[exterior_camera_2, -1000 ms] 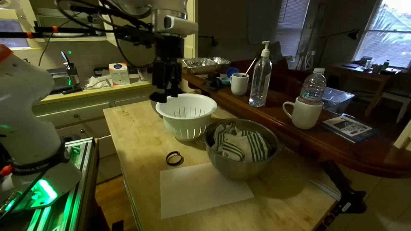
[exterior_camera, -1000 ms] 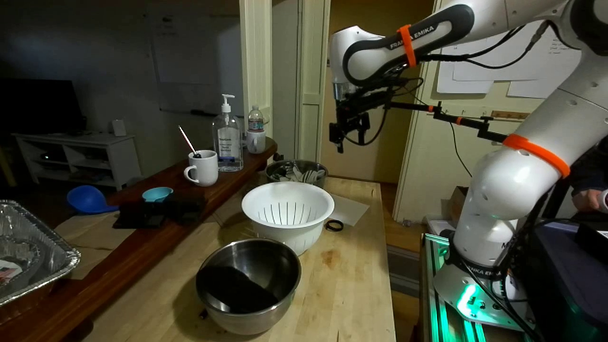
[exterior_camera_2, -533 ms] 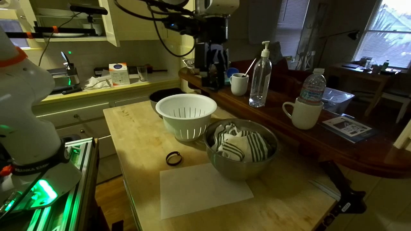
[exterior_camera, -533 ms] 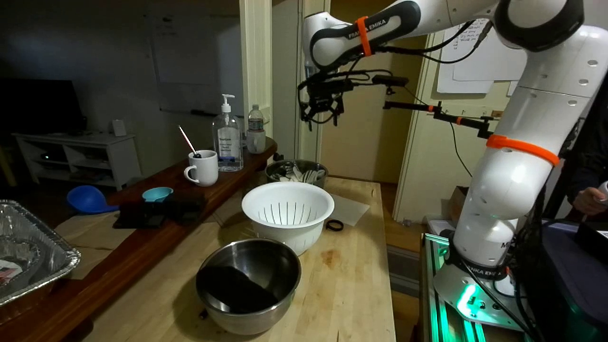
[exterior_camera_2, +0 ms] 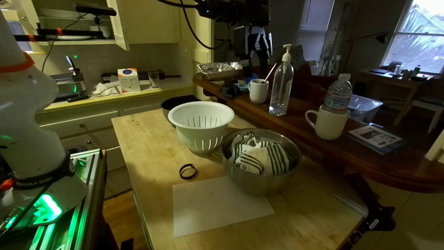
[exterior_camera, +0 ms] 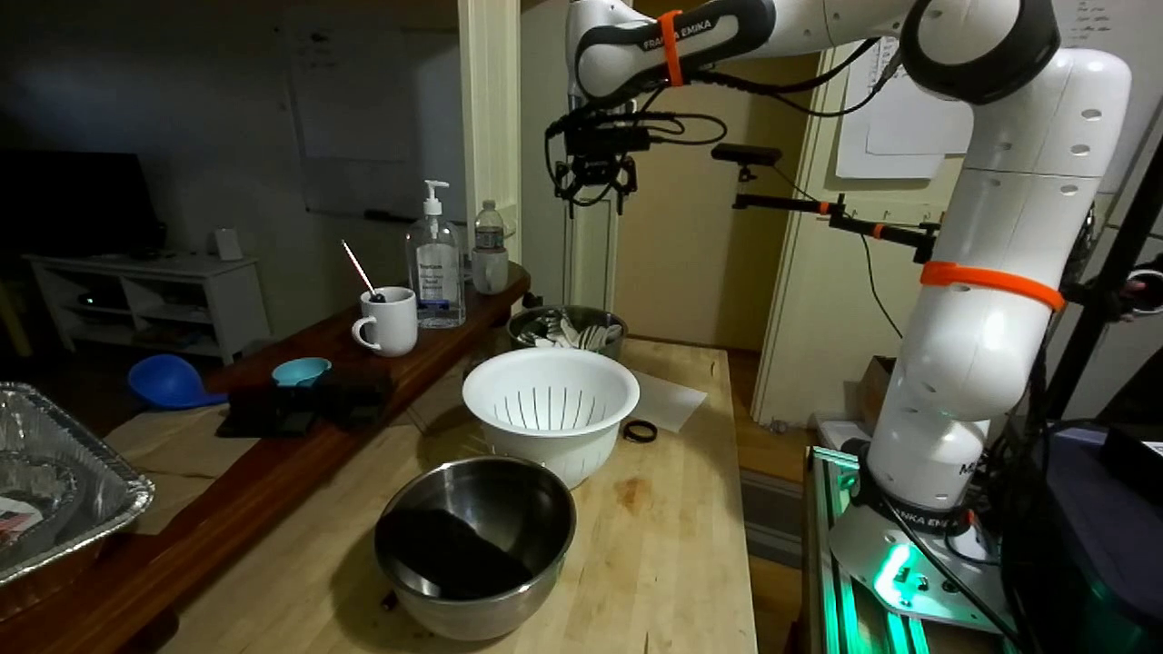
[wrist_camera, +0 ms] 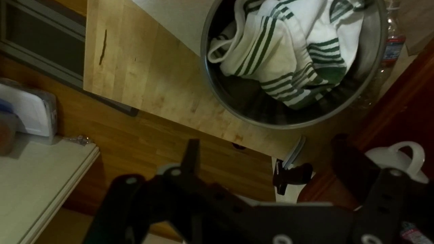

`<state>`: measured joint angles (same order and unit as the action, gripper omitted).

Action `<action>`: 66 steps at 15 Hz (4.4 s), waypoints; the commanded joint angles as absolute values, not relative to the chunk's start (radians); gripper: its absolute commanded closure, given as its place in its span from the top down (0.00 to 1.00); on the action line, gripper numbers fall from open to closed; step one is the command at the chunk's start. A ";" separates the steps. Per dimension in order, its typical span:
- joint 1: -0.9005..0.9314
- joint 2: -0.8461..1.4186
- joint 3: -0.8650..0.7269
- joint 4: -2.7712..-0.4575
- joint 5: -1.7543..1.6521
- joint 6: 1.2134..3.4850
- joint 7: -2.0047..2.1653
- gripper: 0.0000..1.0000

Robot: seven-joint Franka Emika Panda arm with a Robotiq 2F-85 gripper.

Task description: Move the soap bottle forward and put the jar inside the white bowl

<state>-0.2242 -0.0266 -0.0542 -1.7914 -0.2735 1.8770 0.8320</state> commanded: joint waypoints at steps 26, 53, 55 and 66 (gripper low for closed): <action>-0.124 0.487 -0.089 -1.213 -0.234 2.105 1.138 1.00; -0.013 0.511 -0.209 -1.208 -0.235 2.165 1.212 1.00; -0.021 0.492 -0.203 -1.232 -0.244 2.203 1.165 1.00; 0.022 0.329 -0.231 -1.579 -0.382 2.484 0.898 1.00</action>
<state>-0.0062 0.4120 -0.2091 -1.4475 -0.3456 2.4475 0.9003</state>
